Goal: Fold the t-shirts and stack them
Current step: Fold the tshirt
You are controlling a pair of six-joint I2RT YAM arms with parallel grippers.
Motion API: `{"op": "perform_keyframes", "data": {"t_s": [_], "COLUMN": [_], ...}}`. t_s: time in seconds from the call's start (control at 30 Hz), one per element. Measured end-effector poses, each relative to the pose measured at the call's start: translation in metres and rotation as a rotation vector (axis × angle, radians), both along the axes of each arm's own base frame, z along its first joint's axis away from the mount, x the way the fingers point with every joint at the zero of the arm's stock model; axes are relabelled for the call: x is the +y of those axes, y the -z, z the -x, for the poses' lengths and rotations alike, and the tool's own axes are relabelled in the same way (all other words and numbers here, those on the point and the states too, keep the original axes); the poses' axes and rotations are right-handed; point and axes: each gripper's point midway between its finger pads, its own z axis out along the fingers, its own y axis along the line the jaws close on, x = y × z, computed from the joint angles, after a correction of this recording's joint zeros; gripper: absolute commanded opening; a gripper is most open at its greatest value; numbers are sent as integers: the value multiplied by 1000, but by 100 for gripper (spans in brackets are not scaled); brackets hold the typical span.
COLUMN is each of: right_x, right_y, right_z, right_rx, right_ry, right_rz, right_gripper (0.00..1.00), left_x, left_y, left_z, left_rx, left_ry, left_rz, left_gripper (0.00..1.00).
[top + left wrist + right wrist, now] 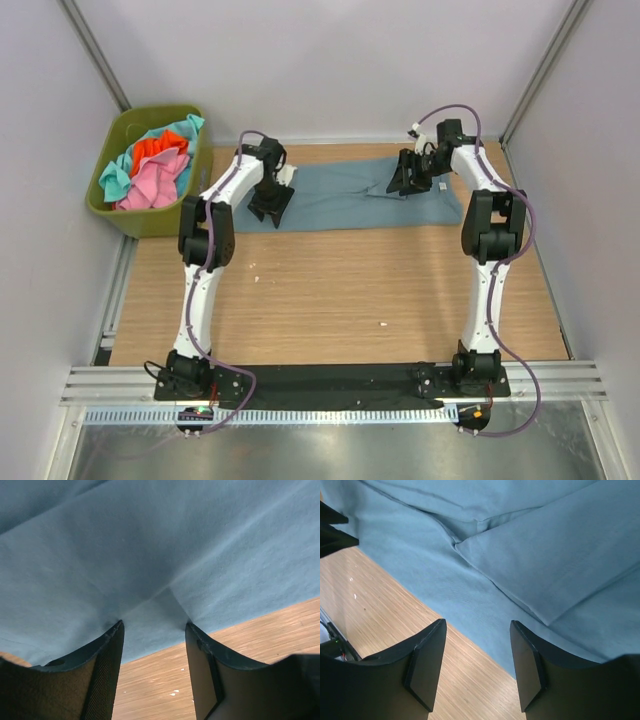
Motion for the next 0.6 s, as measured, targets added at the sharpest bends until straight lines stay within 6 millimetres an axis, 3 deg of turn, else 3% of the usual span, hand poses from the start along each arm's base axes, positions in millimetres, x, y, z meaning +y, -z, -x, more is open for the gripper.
{"op": "perform_keyframes", "data": {"t_s": [0.13,0.6], "right_x": [7,-16], "right_y": [11,28], "right_z": [0,-5], "right_rx": [14,3], "right_ry": [-19,0], "right_rz": [28,141], "right_gripper": [60,58], "left_x": [-3,-6], "left_y": [-4,-3], "left_z": [-6,-5], "left_rx": [-16,-5], "left_ry": [-7,-24], "left_rz": [15,34], "left_gripper": [54,53]}}
